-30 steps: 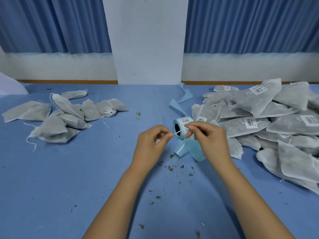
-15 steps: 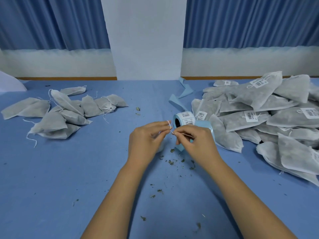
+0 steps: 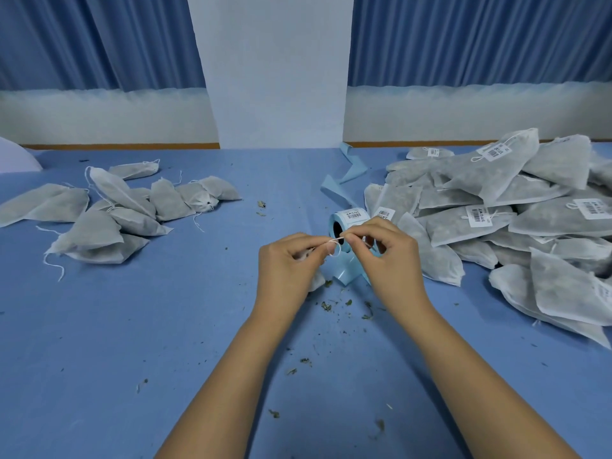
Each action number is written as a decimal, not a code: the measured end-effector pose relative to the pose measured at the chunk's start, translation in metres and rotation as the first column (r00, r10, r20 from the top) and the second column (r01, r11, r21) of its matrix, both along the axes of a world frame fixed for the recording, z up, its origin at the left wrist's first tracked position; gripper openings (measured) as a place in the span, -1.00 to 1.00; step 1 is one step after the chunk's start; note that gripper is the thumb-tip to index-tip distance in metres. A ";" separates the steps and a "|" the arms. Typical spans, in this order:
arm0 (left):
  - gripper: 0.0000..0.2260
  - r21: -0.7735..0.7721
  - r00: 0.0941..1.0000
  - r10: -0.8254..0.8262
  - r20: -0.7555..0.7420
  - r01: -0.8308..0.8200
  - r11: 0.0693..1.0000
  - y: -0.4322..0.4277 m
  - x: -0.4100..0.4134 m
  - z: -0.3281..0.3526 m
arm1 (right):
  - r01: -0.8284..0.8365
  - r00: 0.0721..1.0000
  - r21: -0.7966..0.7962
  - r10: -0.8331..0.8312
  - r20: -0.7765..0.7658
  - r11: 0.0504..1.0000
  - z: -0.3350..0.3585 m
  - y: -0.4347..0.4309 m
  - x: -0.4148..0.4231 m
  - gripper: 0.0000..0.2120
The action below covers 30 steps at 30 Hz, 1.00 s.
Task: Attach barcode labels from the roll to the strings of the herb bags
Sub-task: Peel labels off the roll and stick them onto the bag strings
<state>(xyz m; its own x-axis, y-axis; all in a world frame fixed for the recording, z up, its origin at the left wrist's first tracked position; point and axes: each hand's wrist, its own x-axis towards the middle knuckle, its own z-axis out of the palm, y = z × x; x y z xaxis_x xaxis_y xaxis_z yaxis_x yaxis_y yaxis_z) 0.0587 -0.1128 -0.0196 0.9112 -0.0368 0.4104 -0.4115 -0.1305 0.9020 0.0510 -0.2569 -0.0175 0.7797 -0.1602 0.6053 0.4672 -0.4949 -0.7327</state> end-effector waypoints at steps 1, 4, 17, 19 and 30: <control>-0.90 -0.020 0.999 0.032 -0.015 -0.032 0.999 -0.001 -0.001 0.000 | -0.015 0.999 0.021 0.016 -0.046 1.000 0.000 0.000 -0.001 -0.92; -0.88 -0.028 0.999 0.046 -0.021 -0.047 0.999 -0.003 -0.002 0.000 | -0.057 0.989 0.050 0.063 -0.136 0.997 0.001 0.003 -0.003 -0.90; -0.87 -0.015 0.994 0.023 -0.110 -0.025 1.000 -0.001 -0.001 0.001 | -0.048 0.998 -0.018 0.047 -0.030 0.999 0.002 0.009 -0.007 -0.94; -0.85 -0.058 0.984 -0.041 -0.171 0.032 0.998 -0.001 0.000 0.003 | -0.024 1.000 -0.040 0.024 -0.012 0.999 0.001 0.008 -0.006 -0.93; -0.77 -0.157 0.941 -0.085 -0.328 0.034 0.987 0.001 0.002 0.003 | 0.000 0.970 -0.177 0.043 0.240 0.984 0.001 0.011 -0.008 -0.95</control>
